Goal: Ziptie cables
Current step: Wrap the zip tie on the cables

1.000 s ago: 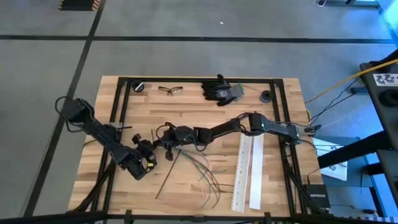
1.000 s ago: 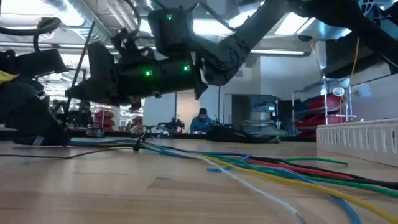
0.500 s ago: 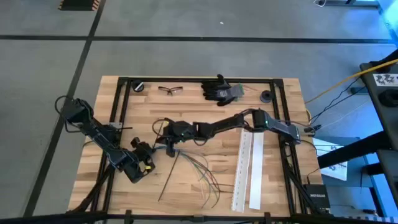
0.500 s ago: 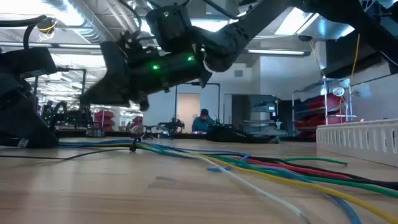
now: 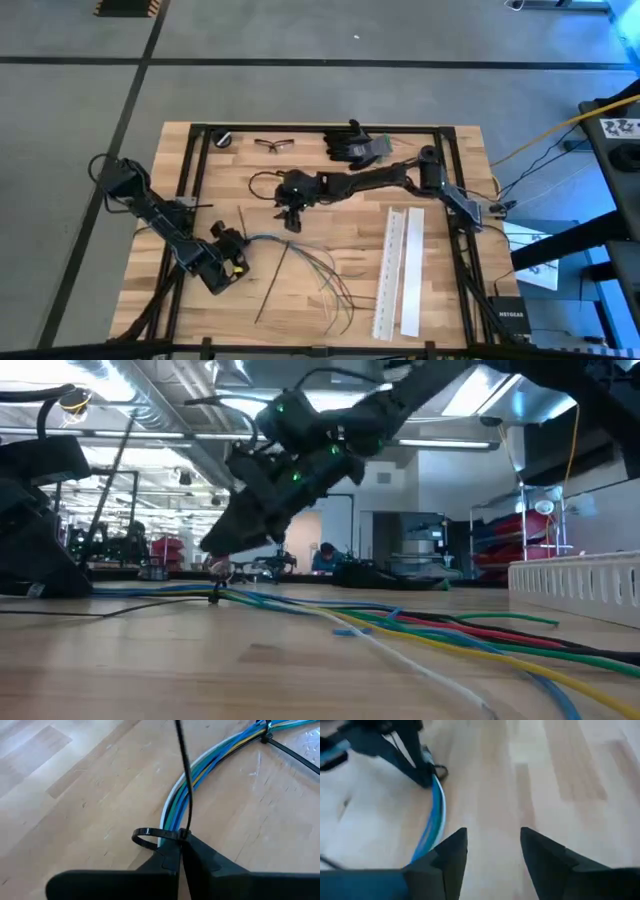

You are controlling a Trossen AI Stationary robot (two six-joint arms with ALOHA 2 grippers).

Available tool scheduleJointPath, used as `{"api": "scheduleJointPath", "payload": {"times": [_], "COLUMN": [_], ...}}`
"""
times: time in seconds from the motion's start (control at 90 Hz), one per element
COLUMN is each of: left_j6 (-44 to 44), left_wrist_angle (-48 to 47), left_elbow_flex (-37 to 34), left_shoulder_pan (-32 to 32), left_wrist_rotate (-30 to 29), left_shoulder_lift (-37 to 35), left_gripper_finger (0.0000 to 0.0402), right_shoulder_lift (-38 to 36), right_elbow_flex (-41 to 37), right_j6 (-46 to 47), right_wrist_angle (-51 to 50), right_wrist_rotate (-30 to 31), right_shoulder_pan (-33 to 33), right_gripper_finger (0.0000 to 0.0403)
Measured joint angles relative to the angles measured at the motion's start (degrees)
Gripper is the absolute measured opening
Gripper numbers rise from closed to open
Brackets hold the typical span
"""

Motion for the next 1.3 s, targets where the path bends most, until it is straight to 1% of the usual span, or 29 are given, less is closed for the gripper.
{"api": "scheduleJointPath", "payload": {"times": [0.089,0.167,0.211,0.244,0.389,0.433,0.544,0.689,0.833,0.889,0.944,1.011,1.089,1.156,1.178,1.211,1.3], "left_j6": [0.1,0.4,0.7,0.8,0.6,0.5,0.6,1.0,1.0,1.0,1.0,1.0,1.0,1.0,1.0,1.0,1.1], "left_wrist_angle": [0.0,-0.1,0.0,0.0,0.1,0.1,0.6,1.5,1.5,1.5,1.5,1.5,1.5,1.6,1.6,1.6,2.2], "left_elbow_flex": [0.0,0.0,0.0,0.0,0.0,0.0,0.0,0.0,0.0,0.0,0.0,0.0,0.0,0.0,0.0,0.0,0.0], "left_shoulder_pan": [0.0,0.0,0.0,0.0,0.1,0.1,0.0,0.0,0.0,0.0,0.0,0.0,0.0,0.0,0.0,0.0,0.0], "left_wrist_rotate": [0.0,-0.3,-0.5,-0.8,-1.0,-1.0,-1.1,-1.1,-1.1,-1.1,-1.2,-1.2,-1.2,-1.2,-1.2,-1.2,-1.1], "left_shoulder_lift": [0.0,0.0,0.0,0.0,0.0,0.0,0.0,0.0,0.0,0.0,0.0,0.0,0.0,0.0,0.0,0.0,-0.2], "left_gripper_finger": [0.0000,0.0000,0.0000,0.0000,0.0000,0.0000,0.0000,0.0000,0.0000,0.0000,0.0000,0.0000,0.0000,0.0000,0.0000,0.0000,0.0000], "right_shoulder_lift": [2.4,4.1,5.1,5.9,9.4,9.6,9.4,9.7,10.2,10.9,11.8,12.2,12.4,12.4,12.4,12.5,12.5], "right_elbow_flex": [-4.3,-5.8,-5.6,-5.2,-2.3,-1.4,0.5,3.0,7.2,8.5,9.7,10.4,10.6,10.6,10.6,10.6,10.6], "right_j6": [3.3,4.7,4.5,4.3,2.4,1.5,1.0,0.1,-0.3,-0.2,-0.2,-0.3,-1.2,-1.8,-2.0,-2.8,-3.6], "right_wrist_angle": [15.5,29.4,35.0,36.7,32.6,32.5,33.8,31.8,29.9,27.8,25.8,23.2,22.8,22.7,22.7,22.6,22.6], "right_wrist_rotate": [0.3,0.6,1.2,2.2,7.0,7.5,7.6,7.0,6.8,6.8,7.3,7.6,7.6,7.5,7.5,7.5,7.7], "right_shoulder_pan": [1.7,3.7,5.1,6.0,8.2,8.2,8.0,7.9,8.0,8.1,8.1,8.1,8.1,8.1,8.1,8.1,8.2], "right_gripper_finger": [0.0172,0.0172,0.0172,0.0172,0.0172,0.0172,0.0172,0.0172,0.0171,0.0167,0.0154,0.0126,0.0079,0.0028,0.0019,0.0010,0.0008]}}
